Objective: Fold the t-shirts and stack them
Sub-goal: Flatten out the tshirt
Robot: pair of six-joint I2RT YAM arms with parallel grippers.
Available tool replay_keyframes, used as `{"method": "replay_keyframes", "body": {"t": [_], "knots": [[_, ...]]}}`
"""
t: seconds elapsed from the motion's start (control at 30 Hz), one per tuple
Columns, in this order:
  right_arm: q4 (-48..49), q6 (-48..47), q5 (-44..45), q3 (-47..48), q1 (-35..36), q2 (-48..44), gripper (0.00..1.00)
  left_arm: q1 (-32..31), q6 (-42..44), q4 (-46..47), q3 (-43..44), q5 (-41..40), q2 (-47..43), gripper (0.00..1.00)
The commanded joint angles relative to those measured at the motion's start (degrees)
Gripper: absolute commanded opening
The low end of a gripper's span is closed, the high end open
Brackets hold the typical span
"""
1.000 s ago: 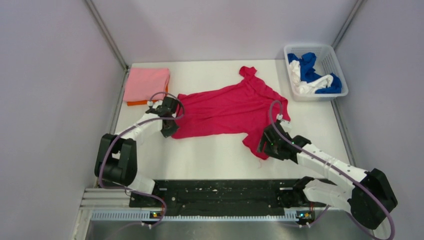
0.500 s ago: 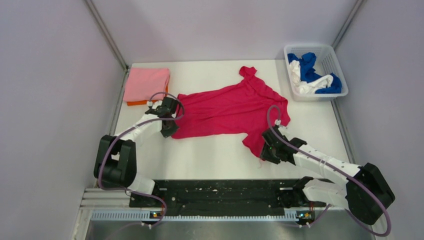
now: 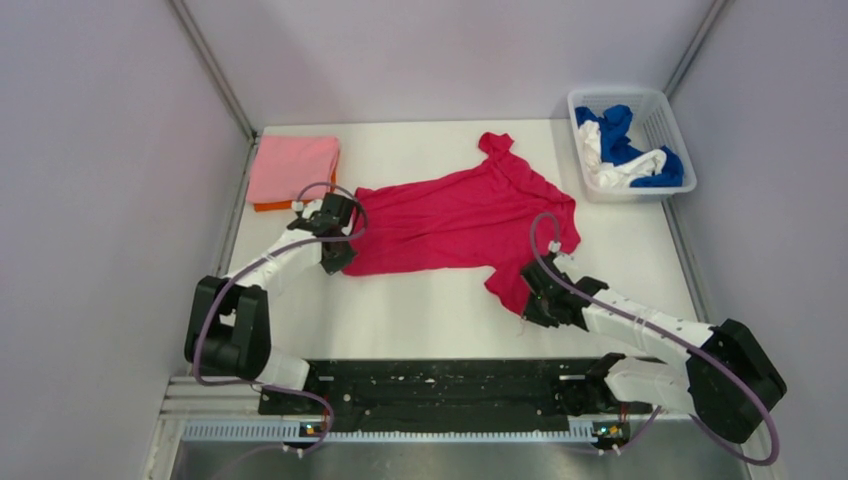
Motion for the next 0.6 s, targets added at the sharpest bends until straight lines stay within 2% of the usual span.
{"method": "replay_keyframes", "body": {"t": [0.0,0.17,0.4,0.57], "knots": [[-1.91,-1.43,8.85,3.54,0.83,-1.55,0.0,-0.05,0.46,-0.57,0.44,0.7,-4.38,0.0],[-4.08,-9.13,22.25,16.86,-0.52,-8.4,0.0,-0.06,1.72,-0.58,5.1,2.61,-11.87,0.0],[-3.87,-22.82,35.85,38.36,-2.44,-13.19,0.0,-0.09,5.92,-0.53,22.05,3.5,-21.49,0.0],[1.74,-34.59,35.63,51.29,-2.41,-17.8,0.0,-0.06,7.56,-3.25,33.89,3.91,-24.8,0.0]]}}
